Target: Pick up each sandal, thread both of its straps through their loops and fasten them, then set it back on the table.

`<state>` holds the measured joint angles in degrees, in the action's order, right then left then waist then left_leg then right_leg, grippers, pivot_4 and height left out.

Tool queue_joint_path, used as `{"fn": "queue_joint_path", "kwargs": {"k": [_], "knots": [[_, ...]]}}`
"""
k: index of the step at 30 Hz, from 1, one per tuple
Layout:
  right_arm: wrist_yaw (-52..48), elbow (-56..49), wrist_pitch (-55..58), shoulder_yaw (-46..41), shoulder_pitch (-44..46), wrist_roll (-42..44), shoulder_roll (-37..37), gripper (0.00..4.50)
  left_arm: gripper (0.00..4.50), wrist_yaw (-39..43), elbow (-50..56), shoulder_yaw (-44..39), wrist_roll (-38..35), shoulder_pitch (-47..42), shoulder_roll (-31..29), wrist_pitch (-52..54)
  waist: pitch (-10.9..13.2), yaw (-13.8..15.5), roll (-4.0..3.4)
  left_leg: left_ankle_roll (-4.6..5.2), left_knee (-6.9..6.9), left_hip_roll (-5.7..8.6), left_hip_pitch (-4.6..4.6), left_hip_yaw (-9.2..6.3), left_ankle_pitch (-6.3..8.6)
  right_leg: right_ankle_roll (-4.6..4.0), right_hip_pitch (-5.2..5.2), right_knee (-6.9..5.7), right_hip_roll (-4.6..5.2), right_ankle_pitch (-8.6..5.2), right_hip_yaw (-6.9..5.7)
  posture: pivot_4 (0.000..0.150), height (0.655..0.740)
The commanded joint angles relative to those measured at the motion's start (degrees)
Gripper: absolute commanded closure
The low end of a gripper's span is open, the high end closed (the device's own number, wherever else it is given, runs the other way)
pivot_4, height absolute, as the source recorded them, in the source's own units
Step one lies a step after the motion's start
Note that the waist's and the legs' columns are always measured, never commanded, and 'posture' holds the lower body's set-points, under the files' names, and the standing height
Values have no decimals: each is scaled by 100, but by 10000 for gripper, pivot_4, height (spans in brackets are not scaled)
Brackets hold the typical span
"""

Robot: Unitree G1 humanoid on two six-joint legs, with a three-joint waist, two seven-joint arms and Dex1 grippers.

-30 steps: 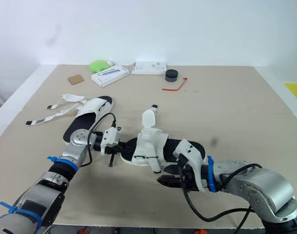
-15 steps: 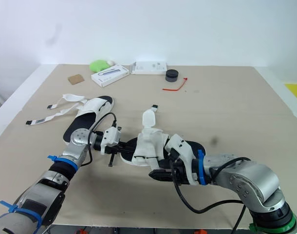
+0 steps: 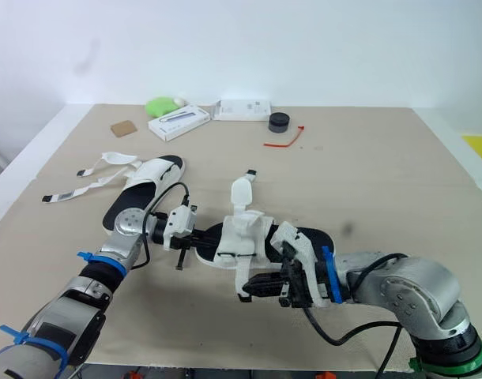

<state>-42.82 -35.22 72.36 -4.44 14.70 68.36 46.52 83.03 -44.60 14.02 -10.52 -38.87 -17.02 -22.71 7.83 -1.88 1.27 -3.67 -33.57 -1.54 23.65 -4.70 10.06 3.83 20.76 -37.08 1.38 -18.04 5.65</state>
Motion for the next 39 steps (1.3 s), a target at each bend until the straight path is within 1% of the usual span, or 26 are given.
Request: {"fn": "queue_joint_path", "kwargs": {"k": [1, 3, 7, 9, 10, 14, 21, 27, 30, 33, 36, 38, 39], "knots": [[85, 176, -136, -573, 513, 1761, 160, 44888, 45000, -170, -773, 428, 757, 387, -153, 224, 2, -2, -1, 0, 0, 0, -1, 0, 0, 0, -1, 0, 0, 0, 0, 1500, 7400], [420, 477, -223, -542, 814, 2166, 173, 44888, 45000, -185, -787, 428, 758, 376, -145, 223, 8, -3, -1, 3, -1, 0, 0, 1, -2, 1, -1, 0, 1, 1, 2, 1500, 7400], [1619, 1268, -319, -209, 1366, 2335, -142, 44888, 45000, -200, -782, 430, 754, 389, -135, 219, 14, 10, 10, 8, -1, -2, 2, -1, -5, -4, 0, 0, 0, 4, -2, 1500, 7400], [2496, 1789, -304, 29, 1552, 1831, -513, 44888, 45000, -203, -762, 425, 749, 415, -136, 221, 12, 10, 4, 9, -1, 0, 5, 1, -6, -4, 1, 0, 1, 6, 2, 1500, 7400], [2878, 2084, -281, 125, 1590, 1718, -694, 44888, 45000, -201, -744, 424, 746, 437, -140, 220, 8, 6, 1, 11, -1, 0, 6, 1, -7, -4, 2, 0, 0, 8, 3, 1500, 7400], [3878, 2796, -320, -19, 1529, 1694, -1166, 44888, 45000, -219, -713, 424, 737, 476, -152, 226, 3, 18, -9, 28, 0, -2, 10, -2, -18, -7, 5, 0, -4, 24, 2, 1500, 7400], [4829, 3443, -538, -613, 1475, 2256, -1482, 44888, 45000, -229, -705, 432, 736, 494, -190, 217, 0, 16, -12, 52, -1, -3, 12, -1, -32, -4, 6, 0, -8, 38, 6, 1500, 7400], [5428, 3721, -661, -718, 1453, 2589, -1632, 44888, 45000, -222, -745, 438, 740, 425, -190, 212, -1, 17, -13, 57, -1, -5, 14, 0, -35, -6, 6, 0, -8, 41, 6, 1500, 7400], [5680, 3679, -715, -641, 1284, 2354, -1691, 44888, 45000, -225, -744, 442, 737, 415, -186, 208, -4, 18, -15, 58, 0, -4, 15, 0, -35, -7, 6, 0, -8, 42, 6, 1500, 7400], [5834, 3671, -709, -619, 1130, 2403, -1731, 34549, 45000, -222, -737, 449, 730, 427, -201, 209, -10, 20, -7, 58, 0, -4, 16, -1, -35, -7, 5, 0, -7, 42, 6, 1500, 7400], [6144, 3792, -833, -728, 1153, 2464, -1788, 21267, 45000, -215, -724, 448, 726, 443, -217, 216, -20, -2, -21, 58, 0, -5, 16, 2, -35, -7, 6, 0, -8, 42, 9, 1500, 7400], [6296, 3948, -928, -861, 1175, 2523, -1838, 11146, 45000, -218, -720, 448, 724, 447, -220, 220, -19, -4, -21, 58, 1, -8, 14, 2, -35, -8, 7, 0, -12, 42, 8, 1500, 7400], [6311, 3988, -931, -897, 1176, 2517, -1835, 11146, 45000, -220, -720, 448, 723, 447, -220, 222, -20, -4, -23, 58, 1, -12, 14, 0, -36, -13, 8, 0, -17, 45, 6, 1500, 7400]]}}
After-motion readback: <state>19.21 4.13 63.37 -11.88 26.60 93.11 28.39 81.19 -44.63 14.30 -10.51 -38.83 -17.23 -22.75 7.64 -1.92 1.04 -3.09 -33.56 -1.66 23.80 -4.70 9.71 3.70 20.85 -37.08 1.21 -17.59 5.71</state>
